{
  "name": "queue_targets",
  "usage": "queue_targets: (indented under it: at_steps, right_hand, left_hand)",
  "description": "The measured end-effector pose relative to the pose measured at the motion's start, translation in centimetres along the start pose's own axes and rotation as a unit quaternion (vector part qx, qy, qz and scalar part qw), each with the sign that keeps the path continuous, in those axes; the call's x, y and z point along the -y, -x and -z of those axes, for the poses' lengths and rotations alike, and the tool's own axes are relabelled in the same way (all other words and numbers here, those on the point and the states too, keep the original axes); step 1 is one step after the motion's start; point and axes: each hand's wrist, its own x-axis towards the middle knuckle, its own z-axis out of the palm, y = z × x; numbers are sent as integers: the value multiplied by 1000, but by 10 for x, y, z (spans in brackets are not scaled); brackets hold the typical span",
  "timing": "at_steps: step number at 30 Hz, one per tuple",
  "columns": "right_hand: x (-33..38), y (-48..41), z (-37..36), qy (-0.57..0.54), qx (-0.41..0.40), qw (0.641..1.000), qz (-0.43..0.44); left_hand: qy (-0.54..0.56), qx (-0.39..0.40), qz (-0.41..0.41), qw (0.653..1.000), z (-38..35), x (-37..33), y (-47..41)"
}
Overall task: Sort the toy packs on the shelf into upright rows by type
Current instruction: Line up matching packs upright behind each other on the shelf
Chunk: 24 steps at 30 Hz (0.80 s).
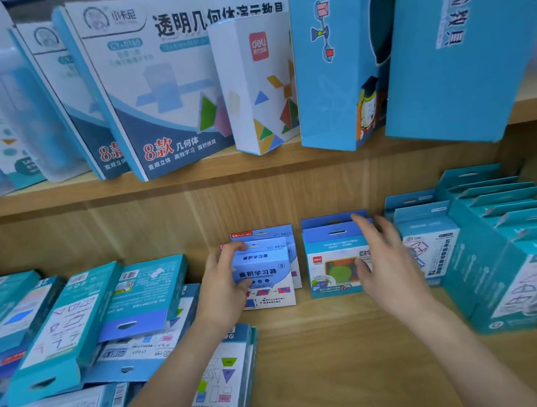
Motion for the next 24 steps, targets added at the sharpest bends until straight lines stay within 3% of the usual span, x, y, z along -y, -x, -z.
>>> queue_targets:
  at_steps: [8, 16, 21, 24]
  right_hand:
    - [-8, -11, -13, -128, 44, 989, -60]
    - [-12, -11, -14, -138, 50, 988, -54]
    - [-7, -11, -6, -24, 38, 999, -10]
    - [5, -7, -3, 99, -50, 993, 36]
  left_hand:
    - [31, 11, 20, 999, -10, -3, -2]
    - [-4, 2, 19, 1000, -25, -8, 2]
    - [-90, 26, 20, 995, -22, -9, 3]
    - [-147, 28, 20, 989, -24, -9, 3]
